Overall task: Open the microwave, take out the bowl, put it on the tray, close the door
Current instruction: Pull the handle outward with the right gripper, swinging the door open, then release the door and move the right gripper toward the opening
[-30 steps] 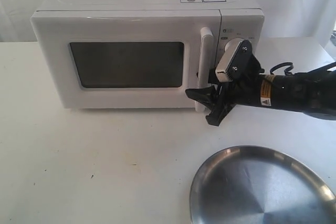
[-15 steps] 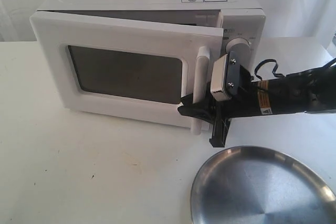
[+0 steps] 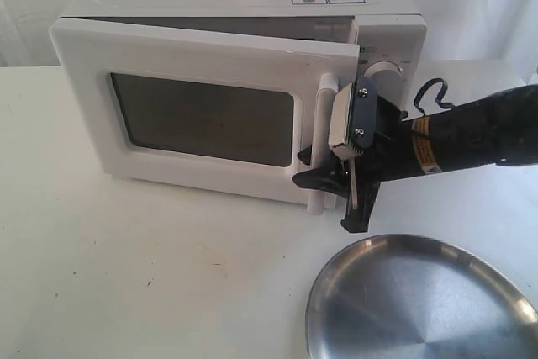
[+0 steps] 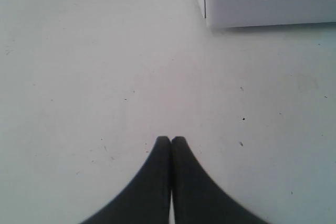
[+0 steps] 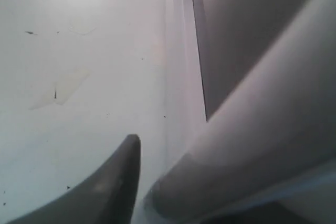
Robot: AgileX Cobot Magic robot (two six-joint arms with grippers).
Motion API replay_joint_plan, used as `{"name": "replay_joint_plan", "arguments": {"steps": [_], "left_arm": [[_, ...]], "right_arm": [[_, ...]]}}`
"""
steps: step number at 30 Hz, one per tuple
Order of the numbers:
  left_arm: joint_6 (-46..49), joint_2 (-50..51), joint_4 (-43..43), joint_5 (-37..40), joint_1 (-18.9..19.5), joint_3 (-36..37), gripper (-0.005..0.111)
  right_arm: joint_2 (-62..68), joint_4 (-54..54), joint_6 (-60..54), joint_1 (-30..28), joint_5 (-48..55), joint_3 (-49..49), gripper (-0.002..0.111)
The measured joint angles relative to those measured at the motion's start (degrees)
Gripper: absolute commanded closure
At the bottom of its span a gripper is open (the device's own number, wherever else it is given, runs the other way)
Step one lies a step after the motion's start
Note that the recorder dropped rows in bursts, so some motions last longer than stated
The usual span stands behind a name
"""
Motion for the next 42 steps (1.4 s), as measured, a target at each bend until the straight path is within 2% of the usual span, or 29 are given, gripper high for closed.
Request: {"name": "replay_joint_plan", "arguments": {"steps": [4,10,12,29,36,39,42], "left_arm": [[0.00,0.00,0.00,0.00,0.00,0.00,0.107],[0.00,0.00,0.00,0.00,0.00,0.00,0.107],[0.00,0.00,0.00,0.00,0.00,0.00,0.107],[0.00,0.00,0.00,0.00,0.00,0.00,0.107],[0.00,0.00,0.00,0.00,0.00,0.00,0.107],[0.00,0.00,0.00,0.00,0.00,0.00,0.107],[0.00,0.00,0.00,0.00,0.00,0.00,0.107]], "right_arm": [[-3.86,-6.90,11.91,0.49,1.04,-0.61,0.066],[-8.48,-7.75,30.86,0.95,7.31,-0.61,0.066],[-9.28,-7.75,34.01,0.95,7.72,-0.23,0.066],[-10.78,-6.78,43.43,0.95,-0.35,3.98,0.066],[-11.43,-2.91,42.25,0.39,-5.86,8.64,0.069],[-12.30,-0.22,41.80,0.39,-4.42,10.86,0.069],[-13.69,-6.64,45.39,0.73,3.20,15.88,0.069]]}}
